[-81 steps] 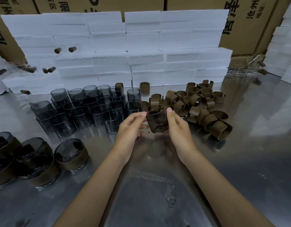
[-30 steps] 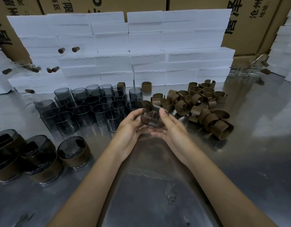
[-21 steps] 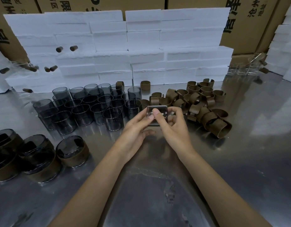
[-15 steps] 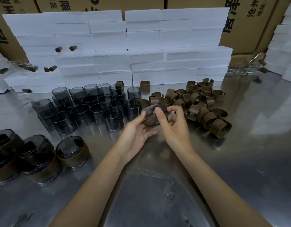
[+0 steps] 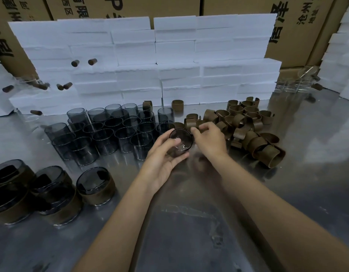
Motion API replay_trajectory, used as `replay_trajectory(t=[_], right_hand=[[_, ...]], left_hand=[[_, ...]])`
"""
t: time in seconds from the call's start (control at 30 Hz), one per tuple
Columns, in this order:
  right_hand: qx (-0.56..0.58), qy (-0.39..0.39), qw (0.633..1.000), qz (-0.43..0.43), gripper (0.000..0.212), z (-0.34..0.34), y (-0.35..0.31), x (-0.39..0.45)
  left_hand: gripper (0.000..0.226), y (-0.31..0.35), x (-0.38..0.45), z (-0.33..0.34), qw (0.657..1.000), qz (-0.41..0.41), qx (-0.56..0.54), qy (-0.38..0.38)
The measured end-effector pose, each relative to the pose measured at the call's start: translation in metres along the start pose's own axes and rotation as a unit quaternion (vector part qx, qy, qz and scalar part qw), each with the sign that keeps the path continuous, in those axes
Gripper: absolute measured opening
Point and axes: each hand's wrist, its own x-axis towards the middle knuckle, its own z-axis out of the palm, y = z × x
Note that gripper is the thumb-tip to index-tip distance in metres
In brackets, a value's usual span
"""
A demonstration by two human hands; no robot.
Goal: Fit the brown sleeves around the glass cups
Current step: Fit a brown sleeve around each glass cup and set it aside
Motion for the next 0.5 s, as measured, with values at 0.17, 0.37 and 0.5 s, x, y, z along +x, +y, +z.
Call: replay_trajectory(t=[0.17, 0.37, 0.5], right_hand=[[-0.143, 0.008, 0.990, 0.012, 0.054, 0.026, -0.011, 0.020], [-0.146, 0.081, 0.985, -0.028, 0.035, 0.015, -0.010, 0.021], [-0.082, 0.127, 0.987, -0.054, 0.029, -0.015, -0.007, 0.007]], left_hand=[[0.062, 0.003, 0.002, -0.003, 1.000, -0.010, -0.015, -0.011], [0.061, 0.006, 0.003, -0.007, 0.999, -0.012, -0.026, -0.030], [0.068, 0.005, 0.003, -0.006, 0.999, -0.010, -0.033, -0.035]])
